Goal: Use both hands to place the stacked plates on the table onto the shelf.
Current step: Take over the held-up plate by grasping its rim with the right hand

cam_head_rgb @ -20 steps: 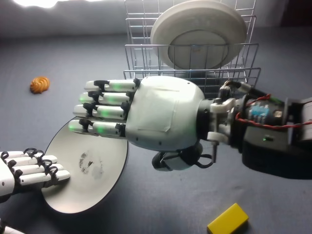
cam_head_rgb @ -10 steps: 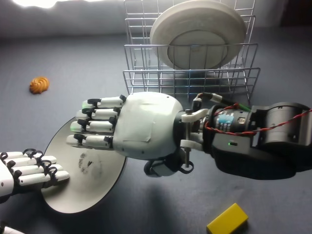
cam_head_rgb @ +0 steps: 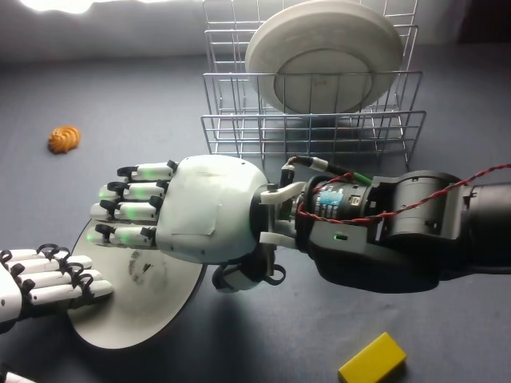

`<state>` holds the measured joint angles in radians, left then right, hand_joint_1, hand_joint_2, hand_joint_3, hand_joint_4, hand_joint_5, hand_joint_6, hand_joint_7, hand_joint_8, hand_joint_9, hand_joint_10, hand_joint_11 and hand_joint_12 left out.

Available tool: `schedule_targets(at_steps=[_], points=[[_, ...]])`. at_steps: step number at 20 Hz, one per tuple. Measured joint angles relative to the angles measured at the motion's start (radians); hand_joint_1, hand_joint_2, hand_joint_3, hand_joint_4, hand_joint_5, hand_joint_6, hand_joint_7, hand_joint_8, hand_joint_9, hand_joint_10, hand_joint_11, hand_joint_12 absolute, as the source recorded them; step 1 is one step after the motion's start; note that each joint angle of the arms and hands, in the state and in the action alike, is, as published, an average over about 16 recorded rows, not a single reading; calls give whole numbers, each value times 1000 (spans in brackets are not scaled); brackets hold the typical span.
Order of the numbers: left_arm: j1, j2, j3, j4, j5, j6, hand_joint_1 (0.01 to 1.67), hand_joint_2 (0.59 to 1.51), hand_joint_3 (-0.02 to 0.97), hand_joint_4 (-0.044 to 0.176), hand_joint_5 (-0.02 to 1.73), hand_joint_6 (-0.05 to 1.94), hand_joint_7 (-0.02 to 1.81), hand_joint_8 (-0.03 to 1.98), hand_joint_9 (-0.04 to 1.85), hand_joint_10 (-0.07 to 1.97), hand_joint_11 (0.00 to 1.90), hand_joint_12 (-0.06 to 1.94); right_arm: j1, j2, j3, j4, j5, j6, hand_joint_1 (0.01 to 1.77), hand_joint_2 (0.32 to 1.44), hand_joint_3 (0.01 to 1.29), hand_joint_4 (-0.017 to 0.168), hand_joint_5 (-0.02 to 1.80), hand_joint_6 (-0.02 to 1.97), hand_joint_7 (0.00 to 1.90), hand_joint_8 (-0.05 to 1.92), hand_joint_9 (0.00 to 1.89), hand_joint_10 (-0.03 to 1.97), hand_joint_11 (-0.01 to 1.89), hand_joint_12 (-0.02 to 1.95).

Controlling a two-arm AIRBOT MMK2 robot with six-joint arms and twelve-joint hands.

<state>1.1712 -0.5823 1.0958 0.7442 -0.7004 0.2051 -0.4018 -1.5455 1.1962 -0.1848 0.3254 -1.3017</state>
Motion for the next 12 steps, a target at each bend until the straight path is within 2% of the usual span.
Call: schedule_targets(at_steps=[6,10,12], points=[[5,0,1,-6,-4,1,23,1086,17,-8,-10,-37,-11,-18,-30,-60,30,11,3,-29,26,-18,-1,-3,1199,953,15,2,229,36,206,12,213,36,42,788],[9,0,2,-11,-8,2,23,1089,17,-7,-8,-37,-10,-18,-31,-60,30,5,3,-39,32,-34,5,-5,1226,986,15,0,417,46,414,16,427,59,178,966],[11,-1,3,-15,-11,2,23,1090,17,-7,-8,-37,-10,-18,-31,-60,30,2,4,-41,34,-41,10,-6,1236,1000,15,-1,500,94,519,54,528,168,267,1055]])
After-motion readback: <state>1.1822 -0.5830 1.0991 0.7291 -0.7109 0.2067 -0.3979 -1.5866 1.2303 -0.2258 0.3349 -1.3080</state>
